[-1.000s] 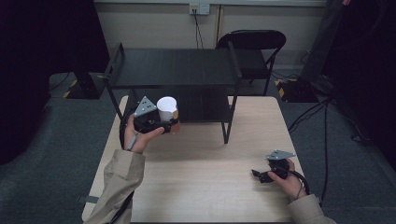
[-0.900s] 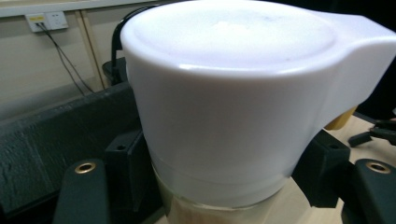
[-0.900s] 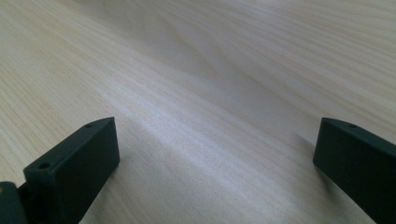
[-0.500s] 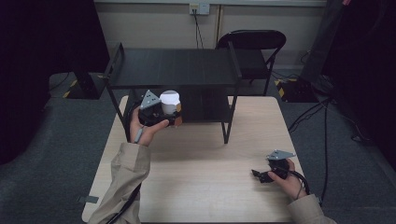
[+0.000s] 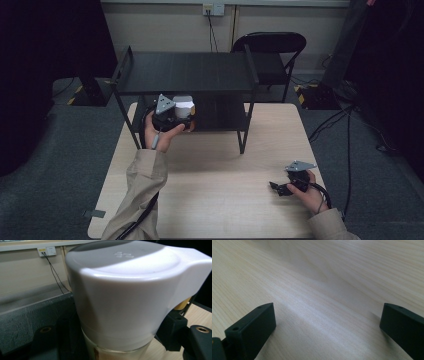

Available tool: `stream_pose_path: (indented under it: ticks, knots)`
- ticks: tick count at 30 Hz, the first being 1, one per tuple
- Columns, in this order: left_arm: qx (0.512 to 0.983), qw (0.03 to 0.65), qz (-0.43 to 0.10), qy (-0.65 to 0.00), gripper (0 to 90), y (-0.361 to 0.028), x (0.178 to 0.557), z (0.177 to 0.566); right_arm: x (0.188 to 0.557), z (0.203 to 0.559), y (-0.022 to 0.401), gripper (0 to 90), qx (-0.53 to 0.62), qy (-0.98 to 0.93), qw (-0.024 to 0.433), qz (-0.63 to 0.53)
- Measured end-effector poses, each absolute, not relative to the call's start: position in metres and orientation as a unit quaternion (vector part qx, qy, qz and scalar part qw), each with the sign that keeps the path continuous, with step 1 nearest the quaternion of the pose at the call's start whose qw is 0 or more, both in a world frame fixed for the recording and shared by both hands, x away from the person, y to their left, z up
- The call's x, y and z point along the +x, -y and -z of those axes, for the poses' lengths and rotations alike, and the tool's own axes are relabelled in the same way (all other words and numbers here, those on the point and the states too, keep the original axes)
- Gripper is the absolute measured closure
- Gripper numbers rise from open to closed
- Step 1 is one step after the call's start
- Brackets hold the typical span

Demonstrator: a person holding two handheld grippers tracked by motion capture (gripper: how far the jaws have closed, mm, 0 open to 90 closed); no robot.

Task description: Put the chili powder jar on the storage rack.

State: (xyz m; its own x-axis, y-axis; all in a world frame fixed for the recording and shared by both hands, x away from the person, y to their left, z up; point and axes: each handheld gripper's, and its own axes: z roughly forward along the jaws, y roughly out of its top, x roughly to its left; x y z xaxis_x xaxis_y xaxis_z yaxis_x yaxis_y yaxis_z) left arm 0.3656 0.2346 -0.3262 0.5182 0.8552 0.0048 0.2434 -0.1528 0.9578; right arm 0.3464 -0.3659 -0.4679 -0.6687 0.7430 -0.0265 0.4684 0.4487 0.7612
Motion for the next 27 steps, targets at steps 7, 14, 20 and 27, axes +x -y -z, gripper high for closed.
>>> stream_pose_path:
  ticks: [7,14,20,27]
  knots:
    - [0.684,0.517,-0.313,-0.409,30.4,-0.227,0.365,0.331,0.346,0.468,0.366,0.0,0.364,-0.831,0.182,-0.378]
    - [0.677,0.513,-0.321,-0.419,30.4,-0.224,0.366,0.333,0.346,0.468,0.366,0.0,0.364,-0.831,0.182,-0.378]
    - [0.670,0.512,-0.329,-0.425,30.3,-0.223,0.368,0.337,0.346,0.468,0.366,0.0,0.364,-0.831,0.182,-0.378]
    - [0.667,0.508,-0.338,-0.428,30.2,-0.221,0.371,0.338,0.346,0.468,0.366,0.0,0.364,-0.831,0.182,-0.378]
